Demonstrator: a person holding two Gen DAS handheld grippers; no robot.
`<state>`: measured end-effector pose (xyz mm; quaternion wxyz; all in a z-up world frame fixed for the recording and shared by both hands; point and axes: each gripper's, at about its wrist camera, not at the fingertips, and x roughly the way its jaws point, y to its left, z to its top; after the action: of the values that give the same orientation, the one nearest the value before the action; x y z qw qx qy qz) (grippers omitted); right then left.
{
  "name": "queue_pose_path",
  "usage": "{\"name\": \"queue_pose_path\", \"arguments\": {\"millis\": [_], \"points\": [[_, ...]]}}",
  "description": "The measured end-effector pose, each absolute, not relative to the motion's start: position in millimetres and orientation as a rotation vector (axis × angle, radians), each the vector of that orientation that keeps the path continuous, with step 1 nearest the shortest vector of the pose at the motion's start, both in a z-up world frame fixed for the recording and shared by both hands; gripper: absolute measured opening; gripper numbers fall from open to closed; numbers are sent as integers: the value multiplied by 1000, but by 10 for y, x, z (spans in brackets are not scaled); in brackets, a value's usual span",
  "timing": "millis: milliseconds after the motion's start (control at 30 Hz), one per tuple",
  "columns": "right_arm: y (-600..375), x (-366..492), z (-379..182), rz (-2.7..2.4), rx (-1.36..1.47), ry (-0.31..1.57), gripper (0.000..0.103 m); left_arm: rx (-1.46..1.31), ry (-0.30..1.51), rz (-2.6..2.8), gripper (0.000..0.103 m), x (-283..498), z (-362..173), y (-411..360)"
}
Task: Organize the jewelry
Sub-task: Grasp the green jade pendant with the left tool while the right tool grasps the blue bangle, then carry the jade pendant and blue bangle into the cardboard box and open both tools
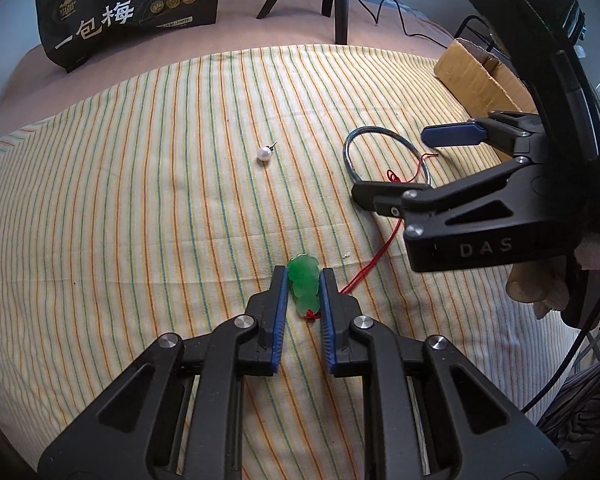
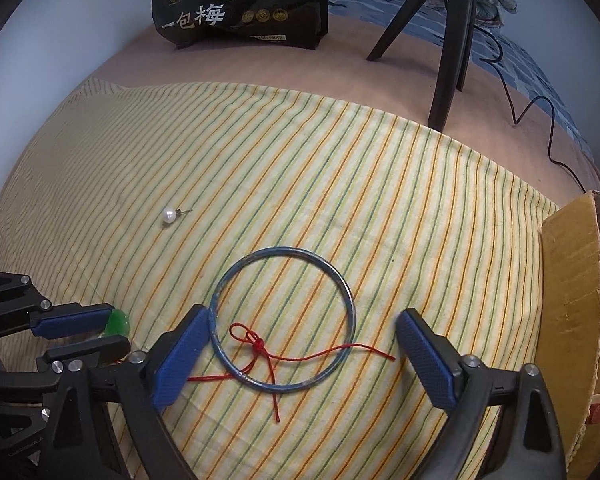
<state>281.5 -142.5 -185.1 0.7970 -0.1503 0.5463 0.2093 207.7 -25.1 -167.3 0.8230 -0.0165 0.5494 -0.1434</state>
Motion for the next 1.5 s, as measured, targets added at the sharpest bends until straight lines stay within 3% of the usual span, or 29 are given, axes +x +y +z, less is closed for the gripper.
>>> {"name": "queue_pose_path", "arguments": {"millis": [133, 633, 1500], "points": [[-1428, 2826, -1816, 472, -306, 1180, 74, -34, 1168, -304, 14, 2073, -1671, -257], [-1615, 2793, -1502, 442, -245, 1098, 73, -93, 1142, -289, 14, 2039, -1506, -114], [-2595, 2654, -621, 339, -77, 915, 73, -240, 875, -405, 14, 2049, -298, -389]]}}
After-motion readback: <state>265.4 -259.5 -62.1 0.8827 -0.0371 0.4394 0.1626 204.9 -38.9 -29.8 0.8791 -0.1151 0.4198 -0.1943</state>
